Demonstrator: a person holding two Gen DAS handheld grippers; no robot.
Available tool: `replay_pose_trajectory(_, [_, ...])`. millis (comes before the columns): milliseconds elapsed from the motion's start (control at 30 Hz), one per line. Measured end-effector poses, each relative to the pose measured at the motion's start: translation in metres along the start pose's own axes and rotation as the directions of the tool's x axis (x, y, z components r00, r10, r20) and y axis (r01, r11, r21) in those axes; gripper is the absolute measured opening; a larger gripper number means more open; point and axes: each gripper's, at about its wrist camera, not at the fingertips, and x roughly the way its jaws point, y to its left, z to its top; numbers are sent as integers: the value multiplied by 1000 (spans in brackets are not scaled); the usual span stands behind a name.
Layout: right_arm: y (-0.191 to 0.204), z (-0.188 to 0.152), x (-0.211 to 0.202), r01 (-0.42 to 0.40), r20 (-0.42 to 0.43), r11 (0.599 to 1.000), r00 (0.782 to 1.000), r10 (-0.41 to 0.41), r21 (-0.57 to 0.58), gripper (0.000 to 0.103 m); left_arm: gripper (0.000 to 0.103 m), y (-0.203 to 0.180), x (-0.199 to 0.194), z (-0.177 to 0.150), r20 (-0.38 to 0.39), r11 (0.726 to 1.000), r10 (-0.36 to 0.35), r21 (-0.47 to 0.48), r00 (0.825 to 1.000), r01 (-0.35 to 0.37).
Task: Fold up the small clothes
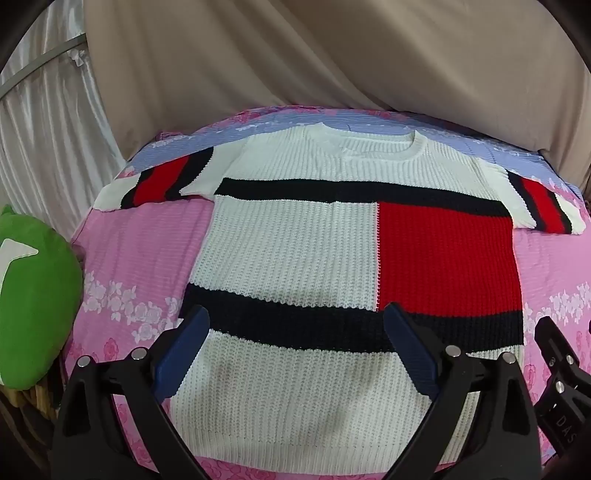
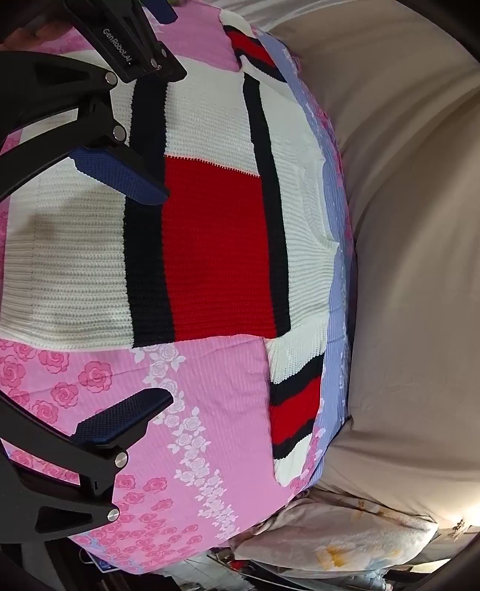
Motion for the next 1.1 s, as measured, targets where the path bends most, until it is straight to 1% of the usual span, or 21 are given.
replay_pose_trajectory(167, [1, 1, 0, 8, -6, 1000, 1000, -8, 5, 98, 93, -2, 2, -2, 5, 1000, 17, 3, 1000, -17])
replay_pose_trajectory(200, [10, 2, 4, 7, -8, 1000, 1000, -7, 0, 98, 93, -2, 2, -2, 8, 1000, 20, 5, 1000, -20])
replay_pose_trajectory(333, [24, 4, 3, 5, -11, 1000, 1000, -5, -11, 98, 93, -4, 5, -3, 8, 1000, 26, 7, 1000, -26])
replay_pose_trajectory(367, [23, 6, 7, -1, -17, 1000, 1000, 1, -9, 98, 93, 1, 3, -2, 5, 1000, 18, 2, 1000, -18])
replay_pose_trajectory(433, [19, -1, 3, -18, -2, 1000, 1000, 18, -20, 98, 93, 1, 3, -3, 3, 1000, 15, -1, 1000, -15])
replay_pose_trajectory(1100, [30, -1, -4, -36, -1, 998, 999, 36, -46, 98, 93, -3, -2, -7, -1, 1000, 13, 4, 1000, -13])
